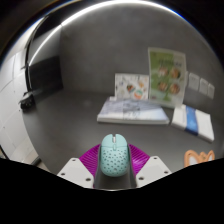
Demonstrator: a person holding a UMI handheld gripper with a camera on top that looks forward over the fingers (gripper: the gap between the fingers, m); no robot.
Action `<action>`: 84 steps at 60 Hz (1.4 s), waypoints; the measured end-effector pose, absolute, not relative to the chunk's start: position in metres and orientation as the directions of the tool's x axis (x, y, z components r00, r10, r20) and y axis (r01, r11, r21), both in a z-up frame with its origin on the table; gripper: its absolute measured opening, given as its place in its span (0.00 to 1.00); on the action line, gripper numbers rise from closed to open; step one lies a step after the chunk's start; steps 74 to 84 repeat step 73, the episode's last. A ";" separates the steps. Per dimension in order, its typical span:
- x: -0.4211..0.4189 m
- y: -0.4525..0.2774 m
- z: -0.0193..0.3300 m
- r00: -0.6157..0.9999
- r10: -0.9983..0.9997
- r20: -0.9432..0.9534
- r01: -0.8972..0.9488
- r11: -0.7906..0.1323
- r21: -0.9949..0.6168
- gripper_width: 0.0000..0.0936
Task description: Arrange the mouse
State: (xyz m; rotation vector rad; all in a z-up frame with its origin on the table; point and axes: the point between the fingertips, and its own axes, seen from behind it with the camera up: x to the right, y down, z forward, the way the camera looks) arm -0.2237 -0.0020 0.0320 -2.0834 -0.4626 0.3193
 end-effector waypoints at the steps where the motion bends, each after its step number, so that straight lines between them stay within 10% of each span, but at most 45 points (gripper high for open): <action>1: -0.218 -0.005 0.047 0.895 0.446 -0.036 0.192 -0.454 -0.870 0.45; 13: -0.054 -0.031 0.169 0.955 0.295 -0.036 0.050 -0.278 -0.959 0.44; 38: 0.102 -0.021 -0.011 0.998 0.047 -0.040 -0.004 -0.608 -0.794 0.55; 43: 0.100 -0.016 -0.011 0.996 0.087 -0.012 0.042 -0.589 -0.807 0.60; 49: 0.097 -0.023 -0.004 0.994 0.106 -0.019 0.046 -0.578 -0.815 0.96; 84: 0.078 -0.100 0.047 0.968 0.207 -0.143 -0.008 -0.545 -0.839 0.90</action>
